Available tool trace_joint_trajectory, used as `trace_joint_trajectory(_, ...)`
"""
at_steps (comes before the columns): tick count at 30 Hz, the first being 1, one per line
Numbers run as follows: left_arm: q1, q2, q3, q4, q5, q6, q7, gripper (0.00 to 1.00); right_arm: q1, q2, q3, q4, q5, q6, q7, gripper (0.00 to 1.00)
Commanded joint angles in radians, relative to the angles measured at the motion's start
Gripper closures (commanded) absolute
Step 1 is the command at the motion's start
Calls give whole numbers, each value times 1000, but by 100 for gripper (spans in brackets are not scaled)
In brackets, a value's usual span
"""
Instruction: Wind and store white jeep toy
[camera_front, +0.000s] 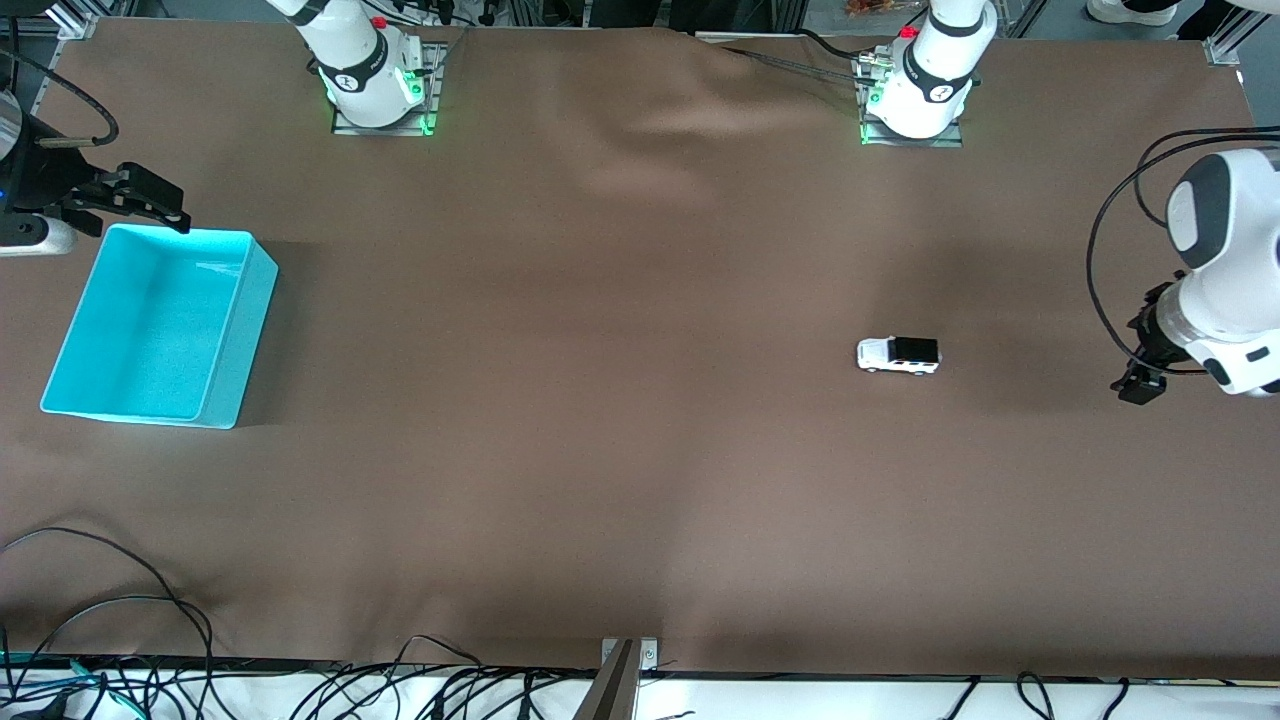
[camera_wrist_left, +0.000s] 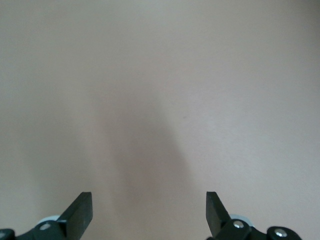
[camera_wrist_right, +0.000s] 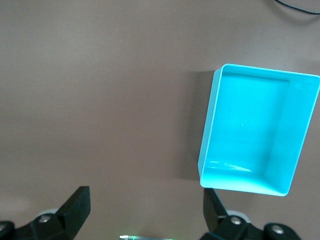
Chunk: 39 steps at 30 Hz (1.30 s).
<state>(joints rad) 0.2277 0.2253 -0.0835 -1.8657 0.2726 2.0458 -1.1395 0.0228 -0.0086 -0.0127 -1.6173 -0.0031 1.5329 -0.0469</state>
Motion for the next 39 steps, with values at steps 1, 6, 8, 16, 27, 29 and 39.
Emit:
trace_joint_trajectory(1,1,9,-13,115,-16,-101,174,0,-3,9,0,25,17,-7,-4,0)
trace_joint_trajectory(6,-2,9,-16,169,-16,-153,334,0,-3,9,0,25,18,-7,-4,0)
trace_joint_trajectory(8,-2,9,-24,197,-16,-177,417,0,-3,9,0,25,17,-7,-4,0)
trace_joint_trajectory(16,7,9,-25,305,-64,-263,705,0,-3,9,0,25,17,-7,-4,0)
trace_joint_trajectory(27,10,9,-25,451,-217,-392,954,0,-3,9,0,25,18,-7,-4,0)
trace_joint_trajectory(29,10,11,-21,473,-265,-409,980,0,-3,9,0,25,17,-7,-4,0)
trace_joint_trajectory(39,2,0,-59,482,-279,-415,1277,0,-3,9,0,25,17,-7,-4,0)
